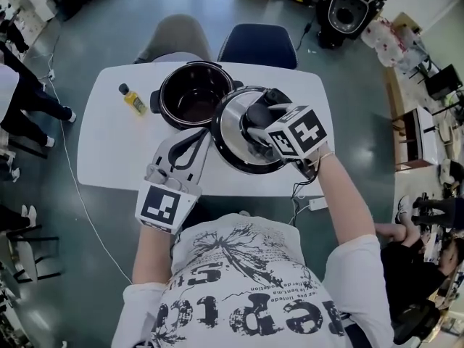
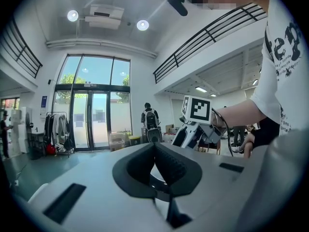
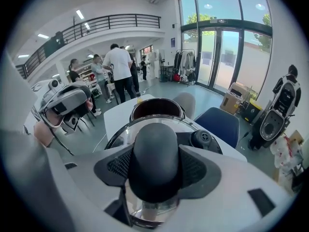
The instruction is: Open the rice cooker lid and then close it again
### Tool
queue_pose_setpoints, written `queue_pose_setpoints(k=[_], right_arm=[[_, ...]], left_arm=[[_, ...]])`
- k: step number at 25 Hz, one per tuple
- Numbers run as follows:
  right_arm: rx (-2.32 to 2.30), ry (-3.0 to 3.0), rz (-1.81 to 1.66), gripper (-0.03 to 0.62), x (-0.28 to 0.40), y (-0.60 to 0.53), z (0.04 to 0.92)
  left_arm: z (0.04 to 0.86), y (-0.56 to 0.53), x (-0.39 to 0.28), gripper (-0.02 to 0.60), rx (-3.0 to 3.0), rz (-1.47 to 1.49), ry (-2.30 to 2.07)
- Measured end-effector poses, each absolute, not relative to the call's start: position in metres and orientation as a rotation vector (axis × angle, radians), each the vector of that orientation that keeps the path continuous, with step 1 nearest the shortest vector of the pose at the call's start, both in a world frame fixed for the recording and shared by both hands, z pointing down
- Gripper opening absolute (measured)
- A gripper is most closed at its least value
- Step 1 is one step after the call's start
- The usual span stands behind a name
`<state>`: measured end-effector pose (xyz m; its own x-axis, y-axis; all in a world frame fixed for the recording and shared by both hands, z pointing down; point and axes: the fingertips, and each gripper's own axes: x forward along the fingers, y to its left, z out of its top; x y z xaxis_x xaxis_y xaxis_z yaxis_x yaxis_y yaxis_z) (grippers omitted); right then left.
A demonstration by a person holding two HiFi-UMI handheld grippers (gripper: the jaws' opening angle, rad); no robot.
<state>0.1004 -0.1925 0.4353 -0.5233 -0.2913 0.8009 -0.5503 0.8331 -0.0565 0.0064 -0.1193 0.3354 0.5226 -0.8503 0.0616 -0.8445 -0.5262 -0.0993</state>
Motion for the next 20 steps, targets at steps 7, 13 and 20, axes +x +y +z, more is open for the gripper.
queue_pose_setpoints(k=[7,13,20], right_arm=[[0.602,-2.181,0.385,0.291,0.046,-0.226,0.427],[0.604,-2.189,0.382,0.291,-0.004,-0.254,0.424],[0.593,-2.188,0.396,0.291,-0.065,-0.286,0.434]], left_arm=[[0.333,-0.149,-0.044,0.014,-2.674,-0.18,1.505],[0.327,-0.174,-0.095,0.014,-2.655,-0.154,1.51],[0.337,-0.203,-0.156,0.014,-2.667,-0.227,1.521]])
